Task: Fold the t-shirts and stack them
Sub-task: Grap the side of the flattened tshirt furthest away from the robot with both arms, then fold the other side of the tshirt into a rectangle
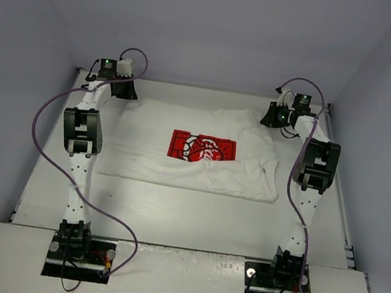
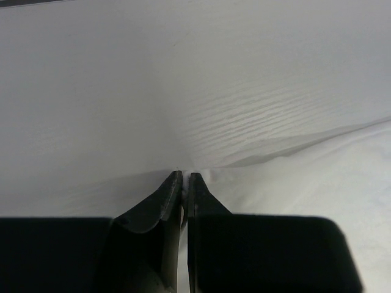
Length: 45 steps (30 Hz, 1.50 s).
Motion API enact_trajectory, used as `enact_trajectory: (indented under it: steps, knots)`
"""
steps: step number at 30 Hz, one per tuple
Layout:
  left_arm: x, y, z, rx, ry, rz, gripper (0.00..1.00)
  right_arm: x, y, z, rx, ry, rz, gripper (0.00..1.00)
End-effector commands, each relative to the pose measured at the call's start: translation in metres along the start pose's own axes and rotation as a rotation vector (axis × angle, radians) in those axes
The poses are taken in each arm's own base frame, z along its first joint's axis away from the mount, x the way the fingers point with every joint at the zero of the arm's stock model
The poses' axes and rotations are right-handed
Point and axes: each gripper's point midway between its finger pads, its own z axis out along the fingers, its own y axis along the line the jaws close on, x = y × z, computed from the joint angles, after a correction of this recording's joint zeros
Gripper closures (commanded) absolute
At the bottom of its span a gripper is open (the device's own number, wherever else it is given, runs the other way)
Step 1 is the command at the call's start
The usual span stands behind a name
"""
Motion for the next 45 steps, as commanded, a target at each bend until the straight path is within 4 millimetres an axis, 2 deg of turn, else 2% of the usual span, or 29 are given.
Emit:
enact_trajectory:
  steps: [1,5,8,12,14,15,16,20,24,28,34,41,44,45]
  knots:
    - [-0.05,-0.019,-0.034,0.011,-0.114,0.032,1.0,-0.059,0.005,-0.018,0.006,-0.115,-0.074,0.93]
    - [-0.073,-0.02,-0.047,-0.015,-0.176,0.051,1.0,-0.098,0.007,-0.036,0.039,-0.186,-0.122,1.0]
    - [-0.087,-0.023,-0.06,-0.031,-0.21,0.067,1.0,-0.115,0.011,-0.048,0.049,-0.218,-0.144,1.0]
    - [-0.102,-0.031,-0.078,-0.02,-0.256,0.081,1.0,-0.124,0.019,-0.062,0.052,-0.233,-0.169,1.0]
    - [-0.103,-0.036,-0.086,-0.013,-0.256,0.077,1.0,-0.114,0.021,-0.063,0.053,-0.211,-0.165,1.0]
    - [-0.104,-0.038,-0.089,-0.007,-0.258,0.078,1.0,-0.117,0.023,-0.067,0.057,-0.217,-0.174,1.0]
    - [-0.099,-0.041,-0.091,0.002,-0.247,0.072,1.0,-0.11,0.022,-0.067,0.061,-0.203,-0.167,1.0]
    - [-0.096,-0.055,-0.113,0.01,-0.252,0.073,1.0,-0.096,0.026,-0.073,0.07,-0.176,-0.164,1.0]
    - [-0.074,-0.052,-0.125,-0.029,-0.238,0.06,1.0,-0.084,0.029,-0.083,0.086,-0.154,-0.177,1.0]
    - [-0.071,-0.053,-0.144,-0.045,-0.259,0.052,1.0,-0.082,0.027,-0.098,0.104,-0.16,-0.179,1.0]
    - [-0.053,-0.054,-0.152,-0.06,-0.232,0.039,1.0,-0.072,0.031,-0.12,0.126,-0.153,-0.187,1.0]
    - [-0.028,-0.052,-0.157,-0.095,-0.188,0.002,1.0,-0.039,0.044,-0.132,0.122,-0.114,-0.152,1.0]
    - [-0.021,-0.054,-0.158,-0.092,-0.181,-0.014,1.0,-0.032,0.051,-0.136,0.118,-0.114,-0.146,1.0]
    - [-0.021,-0.055,-0.159,-0.09,-0.183,-0.016,1.0,-0.02,0.053,-0.134,0.115,-0.096,-0.13,1.0]
